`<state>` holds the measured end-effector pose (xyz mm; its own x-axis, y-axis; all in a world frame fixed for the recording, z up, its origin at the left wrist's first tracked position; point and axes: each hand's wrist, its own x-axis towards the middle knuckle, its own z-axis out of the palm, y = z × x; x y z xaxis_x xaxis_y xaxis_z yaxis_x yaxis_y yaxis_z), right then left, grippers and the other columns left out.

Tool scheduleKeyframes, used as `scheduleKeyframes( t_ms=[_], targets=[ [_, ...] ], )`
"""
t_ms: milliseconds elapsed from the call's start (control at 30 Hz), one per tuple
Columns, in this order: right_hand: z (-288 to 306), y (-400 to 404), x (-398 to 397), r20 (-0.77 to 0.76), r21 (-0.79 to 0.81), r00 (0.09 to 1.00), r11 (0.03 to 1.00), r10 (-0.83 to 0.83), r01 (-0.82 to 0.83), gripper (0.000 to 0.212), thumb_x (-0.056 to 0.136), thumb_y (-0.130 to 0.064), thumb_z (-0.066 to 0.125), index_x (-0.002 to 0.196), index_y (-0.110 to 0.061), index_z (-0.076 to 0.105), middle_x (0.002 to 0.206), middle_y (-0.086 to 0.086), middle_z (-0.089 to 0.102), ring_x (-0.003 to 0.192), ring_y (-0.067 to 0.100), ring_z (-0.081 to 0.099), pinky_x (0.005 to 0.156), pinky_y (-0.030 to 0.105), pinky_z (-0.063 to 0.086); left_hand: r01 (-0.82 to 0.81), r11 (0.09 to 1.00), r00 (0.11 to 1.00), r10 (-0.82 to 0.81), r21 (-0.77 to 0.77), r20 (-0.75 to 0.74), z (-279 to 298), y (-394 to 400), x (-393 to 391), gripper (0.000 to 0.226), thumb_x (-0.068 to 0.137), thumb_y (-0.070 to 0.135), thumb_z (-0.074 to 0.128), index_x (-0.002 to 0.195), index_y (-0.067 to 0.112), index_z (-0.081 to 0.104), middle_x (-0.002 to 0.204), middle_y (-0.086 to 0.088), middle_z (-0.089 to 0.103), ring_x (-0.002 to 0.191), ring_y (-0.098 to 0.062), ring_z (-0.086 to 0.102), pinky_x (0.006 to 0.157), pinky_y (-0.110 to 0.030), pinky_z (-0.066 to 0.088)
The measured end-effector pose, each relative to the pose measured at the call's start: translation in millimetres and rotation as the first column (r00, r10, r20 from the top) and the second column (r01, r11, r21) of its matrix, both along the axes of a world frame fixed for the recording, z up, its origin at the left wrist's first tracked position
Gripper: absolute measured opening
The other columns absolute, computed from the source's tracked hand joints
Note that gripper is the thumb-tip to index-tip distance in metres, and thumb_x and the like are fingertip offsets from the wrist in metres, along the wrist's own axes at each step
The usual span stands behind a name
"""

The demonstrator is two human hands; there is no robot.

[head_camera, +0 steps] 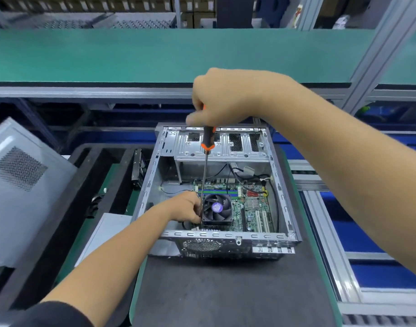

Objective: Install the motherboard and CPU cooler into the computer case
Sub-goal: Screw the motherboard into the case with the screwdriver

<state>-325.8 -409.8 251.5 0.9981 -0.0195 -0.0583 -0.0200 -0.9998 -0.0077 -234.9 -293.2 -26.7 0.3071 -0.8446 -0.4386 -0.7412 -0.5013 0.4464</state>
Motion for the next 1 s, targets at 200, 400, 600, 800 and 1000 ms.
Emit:
scheduleKeyframes(
  t_ms=[200,400,600,800,1000],
  targets=[
    [6.5,6.6,-7.3,-0.002,0.130,0.985,0.976,0.174,-0.172,0.013,0.086,-0.011,0.056,0.093,-0.020,0.062,0.078,-0.015,0.056,0.064,0.000,0.051,0.053,0.007,0.039,-0.036,0.999,0.998,0.037,0.015,-0.044,1.8,-0.7,-0.9,0.018,0.074,0.013,0.071,0.078,-0.004,0.066,0.069,-0.012,0.059,0.063,-0.022,0.055,0.061,-0.036,0.050],
    [-5.8,9.0,-1.9,0.086,0.077,0.996,0.997,0.024,-0.030,0.037,0.090,-0.027,0.054,0.059,-0.012,0.040,0.055,0.004,0.044,0.051,0.024,0.039,0.047,0.030,0.028,-0.045,0.999,0.998,0.046,0.019,-0.049,2.6,0.3,-1.7,0.018,0.075,0.014,0.071,0.079,-0.003,0.066,0.068,-0.009,0.060,0.063,-0.019,0.056,0.065,-0.036,0.052],
    [7.6,4.4,-7.4,-0.126,0.190,0.989,0.980,0.078,-0.053,0.016,0.086,-0.012,0.052,0.098,-0.021,0.058,0.077,-0.005,0.068,0.061,0.008,0.068,0.047,0.015,0.044,-0.039,0.999,0.999,0.040,0.027,-0.035,3.9,0.4,2.6,0.026,0.071,-0.010,0.053,0.083,0.006,0.069,0.078,-0.005,0.063,0.076,-0.018,0.058,0.067,-0.030,0.051],
    [-7.1,8.3,1.5,0.067,0.120,0.998,0.992,0.015,-0.023,0.030,0.091,-0.030,0.053,0.067,-0.012,0.044,0.040,0.000,0.057,0.038,0.016,0.061,0.047,0.025,0.042,-0.217,0.943,0.969,0.240,-0.253,0.065,5.8,1.3,11.8,0.029,0.074,-0.010,0.042,0.077,0.011,0.062,0.073,0.007,0.057,0.075,-0.013,0.054,0.057,-0.015,0.039],
    [2.1,7.9,1.1,-0.090,0.277,0.994,0.960,0.068,-0.041,0.010,0.084,-0.015,0.058,0.094,-0.016,0.057,0.070,-0.003,0.068,0.053,0.009,0.068,0.049,0.021,0.045,-0.120,0.937,0.988,0.146,-0.329,0.057,3.9,1.6,11.8,0.033,0.078,-0.008,0.044,0.100,0.014,0.058,0.094,0.005,0.046,0.074,-0.014,0.047,0.063,-0.022,0.039]
  ],
)
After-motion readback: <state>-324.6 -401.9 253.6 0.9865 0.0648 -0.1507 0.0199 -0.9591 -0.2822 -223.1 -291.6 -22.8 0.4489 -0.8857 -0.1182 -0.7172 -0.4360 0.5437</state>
